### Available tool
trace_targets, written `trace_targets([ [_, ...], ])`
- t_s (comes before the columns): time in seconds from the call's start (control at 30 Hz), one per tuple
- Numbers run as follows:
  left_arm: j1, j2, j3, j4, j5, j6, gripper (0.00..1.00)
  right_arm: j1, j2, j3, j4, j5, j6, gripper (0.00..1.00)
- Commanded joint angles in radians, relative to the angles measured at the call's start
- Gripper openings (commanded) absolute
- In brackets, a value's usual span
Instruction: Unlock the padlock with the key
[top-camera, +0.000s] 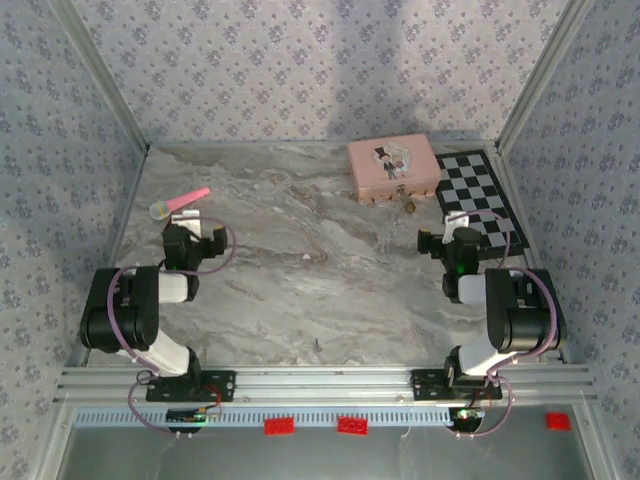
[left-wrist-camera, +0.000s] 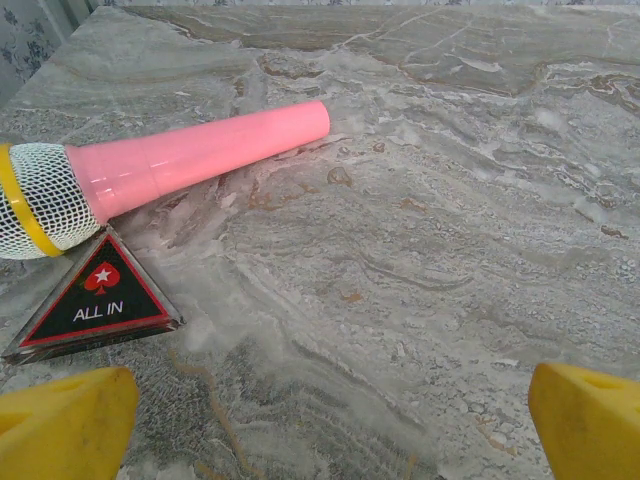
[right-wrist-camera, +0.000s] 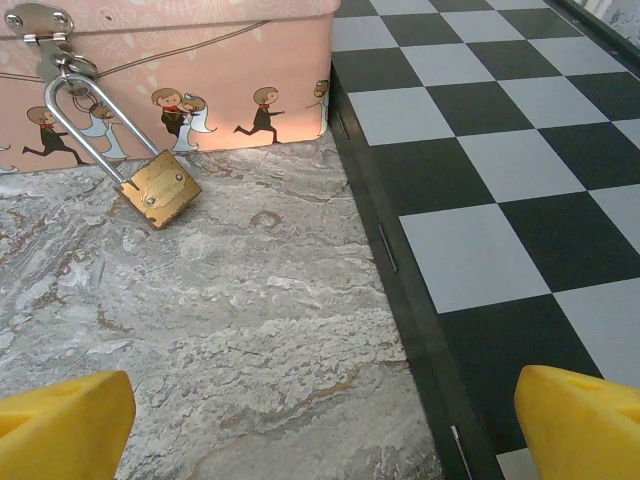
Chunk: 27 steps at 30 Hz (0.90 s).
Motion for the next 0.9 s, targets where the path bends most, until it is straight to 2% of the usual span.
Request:
trace_targets([
  [0.0,0.005,-0.012,0.015,0.000,0.019,-0.008,1.00,0.001,-0.001,0.019,0.011,0.001,0.007,0.99],
  [0.87,0.006,-0.011,0.015,0.000,0.018,-0.008,1.00,-0.003,-0.001,0.019,0.009,-0.011,0.011,0.99],
])
